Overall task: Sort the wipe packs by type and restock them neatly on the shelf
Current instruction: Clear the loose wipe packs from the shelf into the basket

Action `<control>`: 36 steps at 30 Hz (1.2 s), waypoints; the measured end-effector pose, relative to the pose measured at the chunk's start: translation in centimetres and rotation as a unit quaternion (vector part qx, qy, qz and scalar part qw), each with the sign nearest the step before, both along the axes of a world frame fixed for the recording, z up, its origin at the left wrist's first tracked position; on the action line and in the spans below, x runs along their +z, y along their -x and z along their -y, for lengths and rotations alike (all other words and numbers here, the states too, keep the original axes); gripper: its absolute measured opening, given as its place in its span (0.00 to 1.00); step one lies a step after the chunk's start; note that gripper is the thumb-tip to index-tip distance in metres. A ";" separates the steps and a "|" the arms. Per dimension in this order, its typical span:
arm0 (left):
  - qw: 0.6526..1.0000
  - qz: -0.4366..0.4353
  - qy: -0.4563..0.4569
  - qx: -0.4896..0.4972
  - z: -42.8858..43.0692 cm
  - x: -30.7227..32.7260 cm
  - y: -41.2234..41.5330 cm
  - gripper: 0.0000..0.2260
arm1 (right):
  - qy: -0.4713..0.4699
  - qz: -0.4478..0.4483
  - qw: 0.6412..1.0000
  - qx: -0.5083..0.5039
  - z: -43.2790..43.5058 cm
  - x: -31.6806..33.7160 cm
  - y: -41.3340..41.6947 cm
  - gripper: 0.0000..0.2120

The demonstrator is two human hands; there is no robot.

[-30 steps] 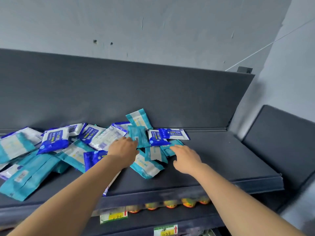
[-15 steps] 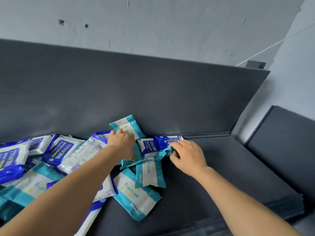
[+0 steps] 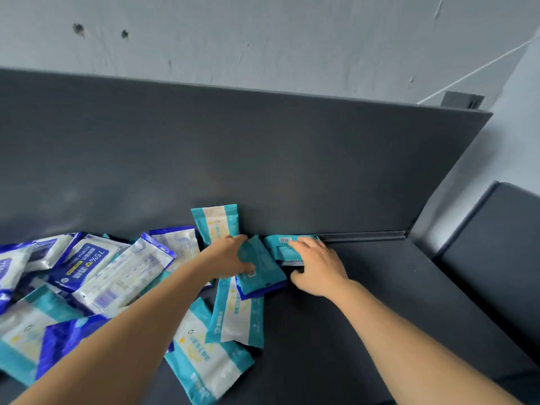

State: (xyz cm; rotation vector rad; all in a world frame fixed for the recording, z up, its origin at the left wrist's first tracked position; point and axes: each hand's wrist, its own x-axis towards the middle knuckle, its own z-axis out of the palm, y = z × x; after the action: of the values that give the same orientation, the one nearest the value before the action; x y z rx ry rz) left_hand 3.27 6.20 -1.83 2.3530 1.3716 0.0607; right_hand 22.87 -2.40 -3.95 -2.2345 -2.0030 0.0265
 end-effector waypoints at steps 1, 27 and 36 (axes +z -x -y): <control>1.000 -0.016 0.003 0.007 0.1 -0.1 -0.3 0.37 | 0.012 -0.014 1.000 0.003 -0.1 -0.2 -0.3 0.33; 0.905 0.418 0.063 0.038 8.2 0.6 -2.5 0.20 | -0.252 -0.154 0.931 -0.215 8.7 2.0 2.0 0.12; 0.883 0.438 0.125 -0.116 14.5 0.8 0.1 0.19 | -0.304 -0.111 0.881 -0.346 19.4 2.0 7.7 0.13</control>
State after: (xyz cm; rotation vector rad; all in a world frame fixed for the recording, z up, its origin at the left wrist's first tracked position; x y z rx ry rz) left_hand 3.21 -8.25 -1.03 1.8515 0.6003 0.7326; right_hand 15.17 -21.81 -2.00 -2.2167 -0.8335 -0.3506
